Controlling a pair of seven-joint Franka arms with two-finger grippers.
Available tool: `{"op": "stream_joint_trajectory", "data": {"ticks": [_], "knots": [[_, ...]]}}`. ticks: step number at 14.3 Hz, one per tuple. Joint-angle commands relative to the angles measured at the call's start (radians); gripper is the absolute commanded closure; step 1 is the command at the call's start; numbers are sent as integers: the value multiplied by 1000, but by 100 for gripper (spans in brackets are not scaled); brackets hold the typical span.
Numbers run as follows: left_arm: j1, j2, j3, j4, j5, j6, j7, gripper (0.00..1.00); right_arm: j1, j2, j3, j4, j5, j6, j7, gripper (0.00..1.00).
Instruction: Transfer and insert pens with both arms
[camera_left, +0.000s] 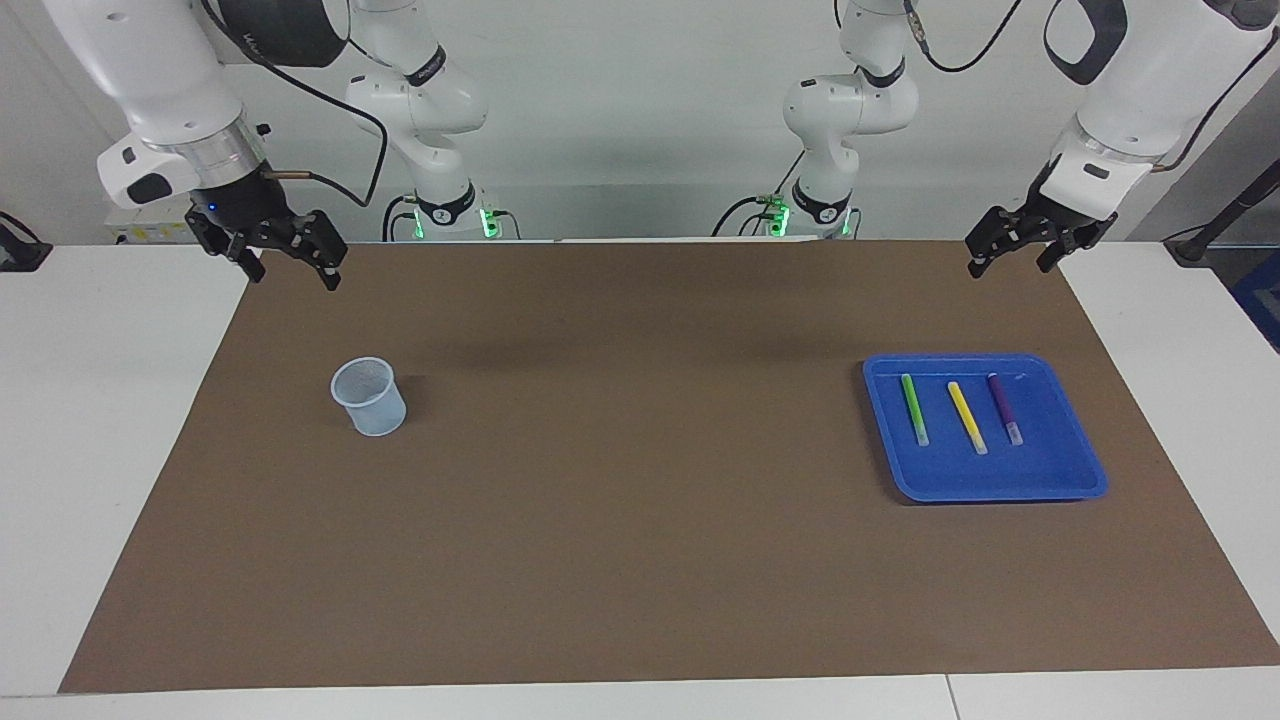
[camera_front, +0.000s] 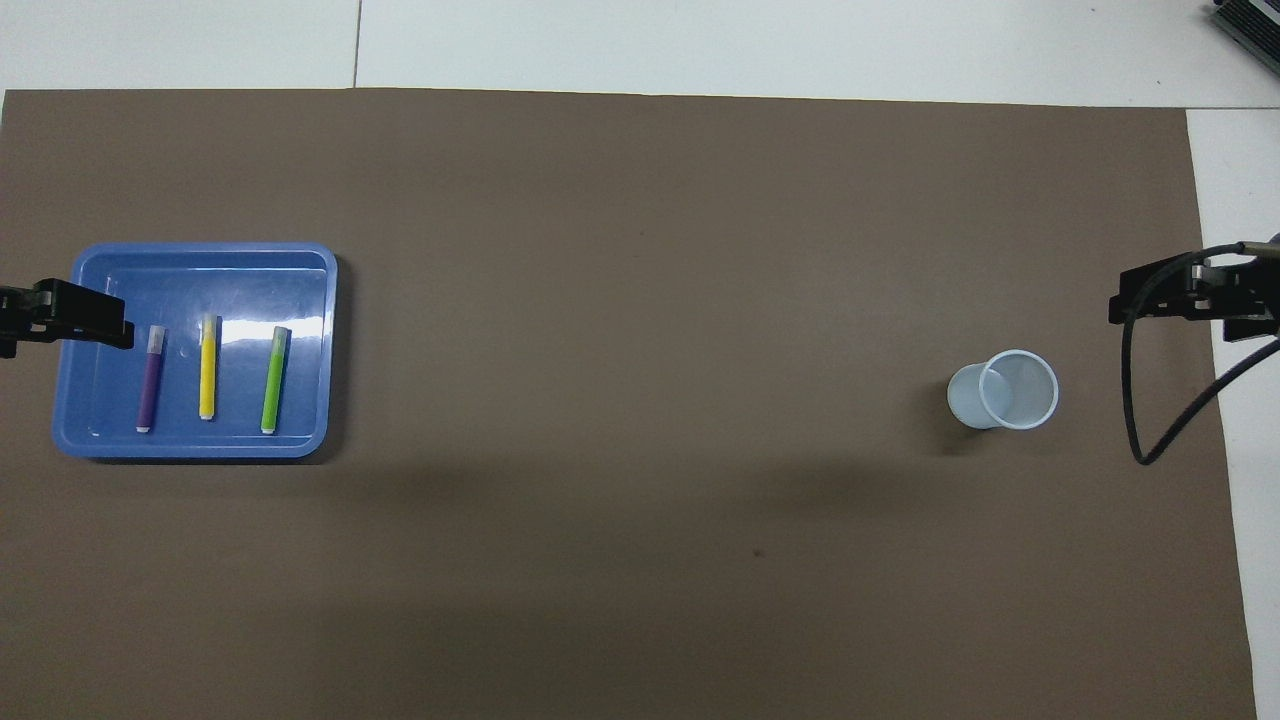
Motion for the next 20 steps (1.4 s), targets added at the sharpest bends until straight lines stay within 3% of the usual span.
{"op": "stream_joint_trajectory", "data": {"ticks": [1, 7, 12, 20], "knots": [[12, -87, 2, -177, -17, 147, 3, 0, -6, -11, 4, -15, -12, 13, -7, 0], [19, -94, 4, -277, -17, 210, 9, 0, -6, -11, 6, -15, -12, 13, -5, 0], [13, -85, 2, -304, -18, 233, 10, 0, -6, -11, 6, -15, -12, 13, -5, 0], [12, -49, 2, -416, -18, 385, 14, 0, -6, -11, 4, -15, -12, 13, -7, 0]]}}
